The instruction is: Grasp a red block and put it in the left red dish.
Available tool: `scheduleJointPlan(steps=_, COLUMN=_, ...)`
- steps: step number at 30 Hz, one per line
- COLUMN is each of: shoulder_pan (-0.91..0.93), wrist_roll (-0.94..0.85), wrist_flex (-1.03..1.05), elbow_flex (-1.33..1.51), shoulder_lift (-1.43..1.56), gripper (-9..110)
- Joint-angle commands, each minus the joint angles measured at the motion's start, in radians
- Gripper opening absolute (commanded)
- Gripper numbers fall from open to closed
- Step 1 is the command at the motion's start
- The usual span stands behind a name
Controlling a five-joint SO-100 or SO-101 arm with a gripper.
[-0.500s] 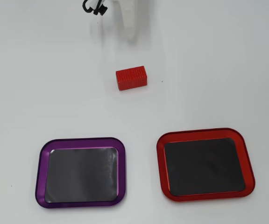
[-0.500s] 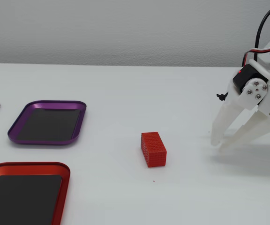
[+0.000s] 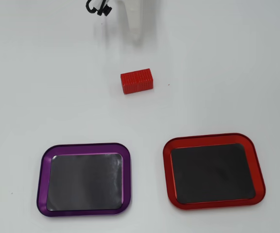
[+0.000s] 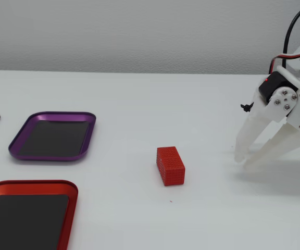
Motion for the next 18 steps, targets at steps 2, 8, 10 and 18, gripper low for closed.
scheduleJointPlan(steps=2, shoulder_pan=0.009, wrist_roll=-0.005, wrist_flex=0.0, elbow_flex=-0.002, shoulder_lift=0.081, gripper=0)
scheduleJointPlan(steps=8, shoulder_pan=0.011, wrist_roll=0.005, wrist_flex=0.0, elbow_flex=-0.173, shoulder_lift=0.046, gripper=0)
scheduleJointPlan(steps=10, shoulder_pan=0.011, wrist_roll=0.005, wrist_flex=0.003, elbow_flex=-0.268, shoulder_lift=-0.002, gripper=0)
scheduleJointPlan(steps=18, shoulder_pan=-0.002, wrist_roll=-0.003, wrist_flex=-0.006, elbow_flex=-0.627, shoulder_lift=-0.499, gripper=0)
